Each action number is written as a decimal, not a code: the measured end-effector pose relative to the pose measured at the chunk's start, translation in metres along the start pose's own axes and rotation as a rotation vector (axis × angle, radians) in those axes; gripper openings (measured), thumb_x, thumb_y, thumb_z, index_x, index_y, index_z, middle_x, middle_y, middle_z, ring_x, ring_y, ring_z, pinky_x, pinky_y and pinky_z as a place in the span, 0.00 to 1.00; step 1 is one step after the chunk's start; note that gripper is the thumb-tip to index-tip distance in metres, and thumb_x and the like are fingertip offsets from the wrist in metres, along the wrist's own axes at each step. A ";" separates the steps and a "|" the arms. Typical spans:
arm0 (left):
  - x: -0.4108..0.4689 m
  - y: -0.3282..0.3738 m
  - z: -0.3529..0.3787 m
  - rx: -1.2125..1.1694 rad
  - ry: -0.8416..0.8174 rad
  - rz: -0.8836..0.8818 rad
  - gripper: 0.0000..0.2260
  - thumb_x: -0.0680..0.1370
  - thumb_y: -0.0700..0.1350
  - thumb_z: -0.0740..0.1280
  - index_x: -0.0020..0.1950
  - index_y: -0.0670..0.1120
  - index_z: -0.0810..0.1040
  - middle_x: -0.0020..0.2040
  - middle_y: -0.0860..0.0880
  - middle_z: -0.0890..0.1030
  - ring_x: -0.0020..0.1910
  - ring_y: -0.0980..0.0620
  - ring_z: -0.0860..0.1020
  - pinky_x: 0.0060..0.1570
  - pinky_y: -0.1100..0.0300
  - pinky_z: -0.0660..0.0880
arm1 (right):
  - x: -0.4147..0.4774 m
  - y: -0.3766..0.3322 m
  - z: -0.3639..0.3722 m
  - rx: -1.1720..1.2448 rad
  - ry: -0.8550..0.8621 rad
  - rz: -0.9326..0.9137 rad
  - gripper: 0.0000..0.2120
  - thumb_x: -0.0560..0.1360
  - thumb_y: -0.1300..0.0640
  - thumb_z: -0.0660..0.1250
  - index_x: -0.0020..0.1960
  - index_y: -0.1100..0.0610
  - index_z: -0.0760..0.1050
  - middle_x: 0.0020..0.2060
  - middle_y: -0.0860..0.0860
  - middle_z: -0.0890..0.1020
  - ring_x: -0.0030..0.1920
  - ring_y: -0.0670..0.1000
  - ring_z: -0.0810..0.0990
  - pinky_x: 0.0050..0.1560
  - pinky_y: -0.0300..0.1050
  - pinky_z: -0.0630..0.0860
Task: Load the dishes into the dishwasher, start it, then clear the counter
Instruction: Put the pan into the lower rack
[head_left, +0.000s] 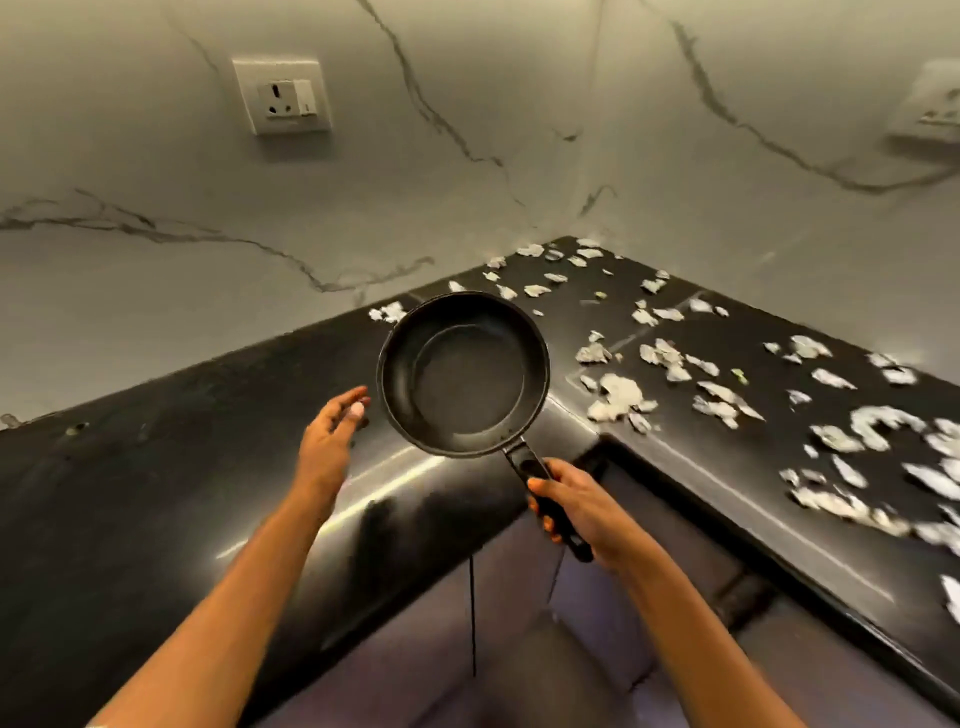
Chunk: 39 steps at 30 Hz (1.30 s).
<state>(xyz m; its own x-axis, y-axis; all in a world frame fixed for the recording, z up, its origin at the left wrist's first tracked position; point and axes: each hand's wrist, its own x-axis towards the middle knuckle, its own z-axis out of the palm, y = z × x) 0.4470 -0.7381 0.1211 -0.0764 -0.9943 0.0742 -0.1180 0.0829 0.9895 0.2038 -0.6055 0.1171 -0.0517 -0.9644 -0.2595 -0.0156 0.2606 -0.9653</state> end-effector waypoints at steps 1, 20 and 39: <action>-0.015 0.007 0.002 -0.053 -0.049 -0.055 0.13 0.82 0.46 0.57 0.65 0.48 0.73 0.60 0.49 0.78 0.57 0.51 0.76 0.56 0.58 0.69 | -0.027 0.012 -0.001 -0.060 0.021 -0.005 0.03 0.79 0.63 0.58 0.52 0.57 0.69 0.31 0.51 0.73 0.24 0.43 0.70 0.22 0.36 0.66; -0.350 0.021 0.136 -0.285 -0.960 -0.699 0.19 0.78 0.52 0.59 0.39 0.45 0.85 0.34 0.46 0.84 0.30 0.50 0.82 0.28 0.60 0.78 | -0.487 0.196 -0.052 -0.870 0.767 0.058 0.25 0.68 0.51 0.68 0.65 0.48 0.72 0.52 0.48 0.80 0.52 0.50 0.78 0.47 0.38 0.69; -0.751 -0.158 0.406 0.171 -0.887 -0.594 0.06 0.77 0.43 0.67 0.53 0.45 0.78 0.44 0.47 0.83 0.41 0.52 0.82 0.38 0.63 0.77 | -0.786 0.444 -0.271 -0.677 0.407 0.600 0.19 0.77 0.49 0.63 0.67 0.53 0.68 0.60 0.52 0.77 0.61 0.53 0.76 0.61 0.44 0.71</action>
<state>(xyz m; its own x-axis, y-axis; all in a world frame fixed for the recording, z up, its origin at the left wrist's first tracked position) 0.1208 0.0231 -0.1411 -0.6429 -0.4811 -0.5960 -0.5039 -0.3203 0.8022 -0.0331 0.2806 -0.1002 -0.5750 -0.6080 -0.5475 -0.4351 0.7939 -0.4247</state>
